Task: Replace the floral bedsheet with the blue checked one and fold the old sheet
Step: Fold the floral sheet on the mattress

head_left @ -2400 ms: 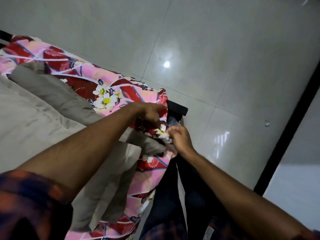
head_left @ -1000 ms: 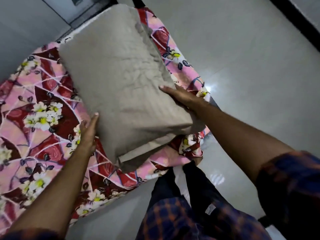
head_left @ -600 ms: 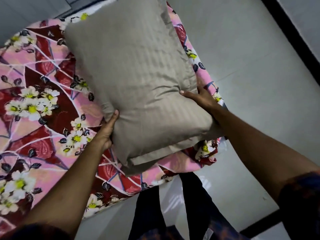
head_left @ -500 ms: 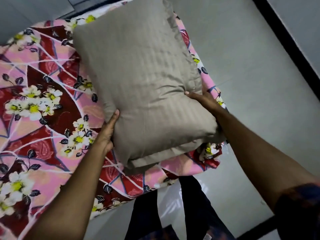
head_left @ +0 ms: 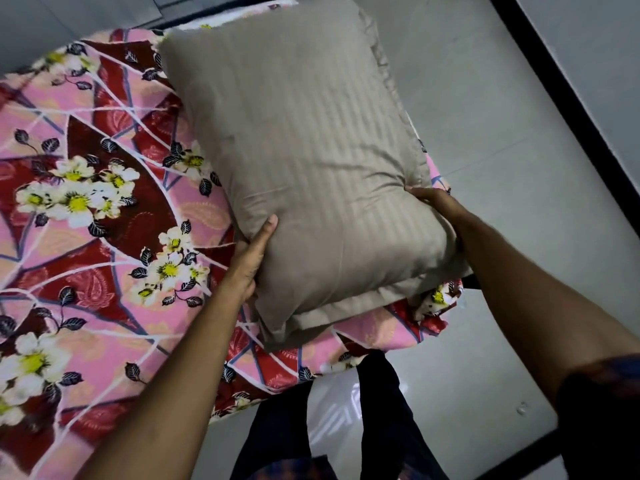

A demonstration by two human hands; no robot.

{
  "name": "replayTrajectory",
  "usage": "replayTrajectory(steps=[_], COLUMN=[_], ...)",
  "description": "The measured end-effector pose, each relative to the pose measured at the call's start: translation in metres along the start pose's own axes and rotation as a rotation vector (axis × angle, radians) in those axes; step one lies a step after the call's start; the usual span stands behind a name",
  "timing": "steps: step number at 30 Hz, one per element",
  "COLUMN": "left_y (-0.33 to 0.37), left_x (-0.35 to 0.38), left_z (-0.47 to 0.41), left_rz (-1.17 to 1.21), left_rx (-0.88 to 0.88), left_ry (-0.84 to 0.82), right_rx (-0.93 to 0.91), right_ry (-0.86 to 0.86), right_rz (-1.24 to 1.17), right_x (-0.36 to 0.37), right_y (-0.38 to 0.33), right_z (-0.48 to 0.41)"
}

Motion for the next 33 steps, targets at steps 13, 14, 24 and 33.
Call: replayTrajectory(steps=[13, 14, 24, 33], left_y=[-0.012, -0.005, 0.144, 0.215], left_x=[0.01, 0.011, -0.061, -0.22], left_z=[-0.001, 0.001, 0.068, 0.144], left_rz=[0.046, 0.065, -0.021, -0.091], left_rx=[-0.14, -0.124, 0.175, 0.252], left_ry=[-0.084, -0.089, 0.036, 0.183], right_rx=[-0.078, -0.11, -0.448, -0.472], right_ry=[0.059, 0.06, 0.016, -0.14], right_rz=[-0.008, -0.033, -0.108, -0.154], right_x=[-0.005, -0.003, 0.094, 0.258], right_y=[0.007, 0.003, -0.071, -0.099], right_z=[-0.009, -0.006, 0.067, 0.118])
Point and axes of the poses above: each hand's wrist, its own z-axis away from the middle knuckle, its own x-axis out of the palm, y = z × x, the point moved 6 cm from there along -z, towards the middle knuckle, and after that the axes turned 8 degrees about z, right-handed, at the moved point
